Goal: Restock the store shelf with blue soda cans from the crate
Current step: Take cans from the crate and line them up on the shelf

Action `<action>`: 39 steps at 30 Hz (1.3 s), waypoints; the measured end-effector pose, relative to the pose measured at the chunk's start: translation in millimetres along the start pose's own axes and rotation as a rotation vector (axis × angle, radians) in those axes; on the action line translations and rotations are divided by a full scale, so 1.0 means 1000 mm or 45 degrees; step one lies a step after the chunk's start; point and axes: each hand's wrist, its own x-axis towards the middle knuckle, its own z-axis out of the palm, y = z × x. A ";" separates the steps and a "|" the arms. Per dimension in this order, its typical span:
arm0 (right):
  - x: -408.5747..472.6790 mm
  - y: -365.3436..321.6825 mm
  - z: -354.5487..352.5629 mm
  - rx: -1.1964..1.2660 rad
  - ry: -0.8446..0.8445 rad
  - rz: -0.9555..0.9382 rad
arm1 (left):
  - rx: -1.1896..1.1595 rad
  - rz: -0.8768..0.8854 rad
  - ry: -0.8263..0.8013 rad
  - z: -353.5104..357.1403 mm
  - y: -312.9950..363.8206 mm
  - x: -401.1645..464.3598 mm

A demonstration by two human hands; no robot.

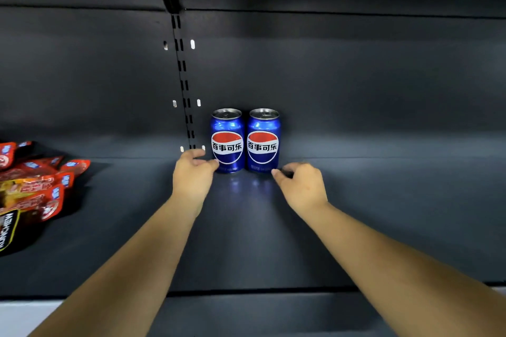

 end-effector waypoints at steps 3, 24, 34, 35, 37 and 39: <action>-0.024 0.000 -0.022 0.113 -0.028 -0.045 | 0.035 0.081 -0.054 -0.001 0.014 -0.021; -0.215 0.061 -0.147 0.166 -0.130 -0.210 | 0.263 0.266 -0.216 0.041 0.013 -0.283; -0.277 0.076 -0.135 0.263 -0.142 0.034 | 0.463 0.261 -0.407 0.029 -0.016 -0.327; -0.285 0.079 -0.129 0.255 -0.152 0.043 | 0.483 0.257 -0.430 0.027 -0.024 -0.331; -0.300 0.088 -0.117 0.243 -0.170 0.040 | 0.515 0.251 -0.478 0.027 -0.042 -0.341; -0.316 0.103 -0.101 0.226 -0.184 0.039 | 0.546 0.246 -0.507 0.030 -0.067 -0.351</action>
